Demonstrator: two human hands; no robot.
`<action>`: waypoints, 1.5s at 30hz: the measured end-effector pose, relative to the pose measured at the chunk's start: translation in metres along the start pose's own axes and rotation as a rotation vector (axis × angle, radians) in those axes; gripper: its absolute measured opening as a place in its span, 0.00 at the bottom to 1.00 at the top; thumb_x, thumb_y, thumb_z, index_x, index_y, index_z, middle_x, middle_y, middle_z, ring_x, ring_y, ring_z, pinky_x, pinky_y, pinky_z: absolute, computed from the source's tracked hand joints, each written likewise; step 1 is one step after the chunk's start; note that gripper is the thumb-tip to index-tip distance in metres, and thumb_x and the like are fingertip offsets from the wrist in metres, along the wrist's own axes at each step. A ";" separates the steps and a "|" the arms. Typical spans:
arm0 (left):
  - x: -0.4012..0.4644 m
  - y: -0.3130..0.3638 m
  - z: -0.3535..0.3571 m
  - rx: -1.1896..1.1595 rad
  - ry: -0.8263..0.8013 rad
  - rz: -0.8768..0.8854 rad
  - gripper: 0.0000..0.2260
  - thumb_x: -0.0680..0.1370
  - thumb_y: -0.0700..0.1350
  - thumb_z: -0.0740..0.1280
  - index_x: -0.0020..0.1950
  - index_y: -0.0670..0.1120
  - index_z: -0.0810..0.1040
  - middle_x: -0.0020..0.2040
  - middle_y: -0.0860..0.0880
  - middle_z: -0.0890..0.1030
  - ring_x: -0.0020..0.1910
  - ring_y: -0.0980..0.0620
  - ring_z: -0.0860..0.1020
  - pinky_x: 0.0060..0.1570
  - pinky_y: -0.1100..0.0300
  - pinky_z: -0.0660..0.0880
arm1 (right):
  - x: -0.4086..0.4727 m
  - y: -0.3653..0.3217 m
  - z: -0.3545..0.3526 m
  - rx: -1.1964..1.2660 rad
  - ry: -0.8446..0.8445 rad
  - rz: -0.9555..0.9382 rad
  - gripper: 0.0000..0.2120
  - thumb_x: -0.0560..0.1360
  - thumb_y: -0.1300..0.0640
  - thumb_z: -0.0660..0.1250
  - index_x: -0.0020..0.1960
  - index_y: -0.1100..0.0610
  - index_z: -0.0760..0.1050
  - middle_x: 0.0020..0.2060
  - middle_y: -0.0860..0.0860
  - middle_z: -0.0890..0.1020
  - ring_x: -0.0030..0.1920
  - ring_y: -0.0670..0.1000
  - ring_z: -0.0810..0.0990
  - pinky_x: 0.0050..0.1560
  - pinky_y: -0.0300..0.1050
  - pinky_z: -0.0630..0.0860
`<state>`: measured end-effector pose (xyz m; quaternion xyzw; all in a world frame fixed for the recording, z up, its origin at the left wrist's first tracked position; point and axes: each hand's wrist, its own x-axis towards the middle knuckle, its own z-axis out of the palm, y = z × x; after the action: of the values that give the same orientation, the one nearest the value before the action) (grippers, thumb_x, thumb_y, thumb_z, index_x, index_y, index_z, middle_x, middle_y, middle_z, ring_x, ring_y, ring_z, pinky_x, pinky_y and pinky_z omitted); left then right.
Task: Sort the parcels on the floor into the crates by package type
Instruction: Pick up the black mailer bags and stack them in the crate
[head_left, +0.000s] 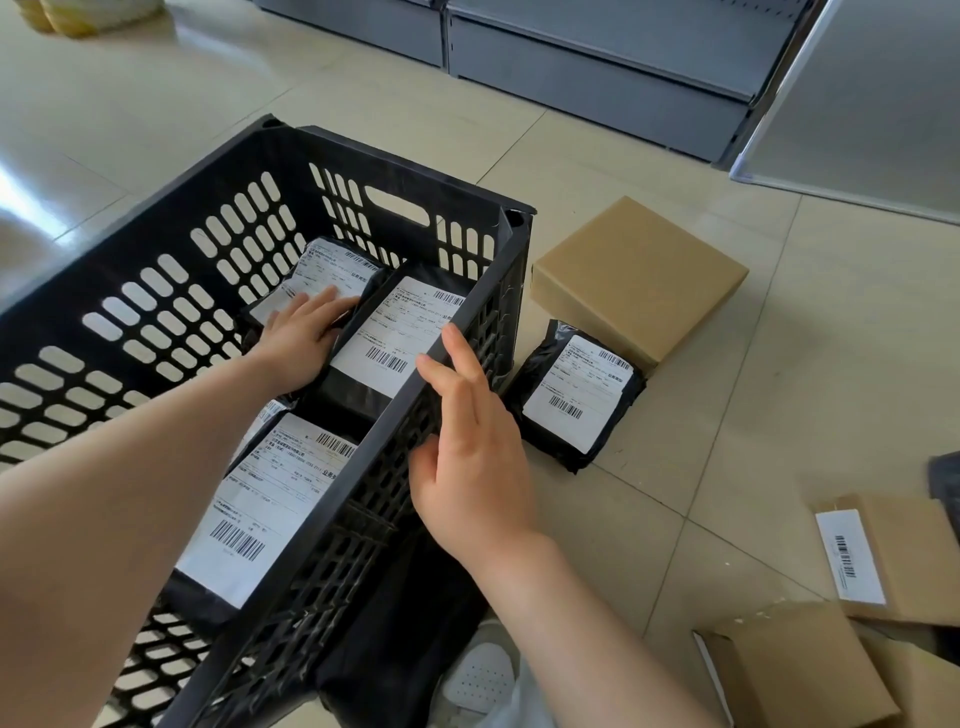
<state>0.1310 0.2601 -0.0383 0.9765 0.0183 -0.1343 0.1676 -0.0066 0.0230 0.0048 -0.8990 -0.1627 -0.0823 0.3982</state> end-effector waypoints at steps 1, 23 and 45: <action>0.001 0.001 -0.001 -0.019 0.005 -0.015 0.20 0.85 0.48 0.52 0.77 0.60 0.60 0.81 0.52 0.54 0.80 0.46 0.47 0.77 0.43 0.41 | 0.000 0.000 -0.001 -0.003 -0.001 0.000 0.33 0.70 0.67 0.62 0.73 0.53 0.63 0.80 0.50 0.56 0.54 0.54 0.77 0.55 0.54 0.75; -0.043 0.194 -0.046 -0.098 0.319 0.365 0.22 0.80 0.49 0.60 0.75 0.51 0.66 0.77 0.51 0.64 0.77 0.48 0.59 0.76 0.47 0.51 | 0.007 0.018 -0.052 0.397 -0.117 0.198 0.28 0.78 0.65 0.59 0.75 0.46 0.66 0.74 0.39 0.66 0.75 0.40 0.60 0.70 0.30 0.58; -0.058 0.189 0.116 -0.285 -0.307 -0.099 0.28 0.79 0.45 0.60 0.79 0.53 0.58 0.80 0.50 0.53 0.77 0.46 0.55 0.74 0.50 0.61 | -0.078 0.136 -0.023 0.427 -0.128 0.997 0.27 0.77 0.63 0.60 0.75 0.51 0.65 0.70 0.50 0.72 0.70 0.52 0.71 0.71 0.48 0.68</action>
<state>0.0612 0.0443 -0.0669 0.9089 0.0591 -0.2857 0.2978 -0.0313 -0.0979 -0.0953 -0.7696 0.2464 0.2062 0.5518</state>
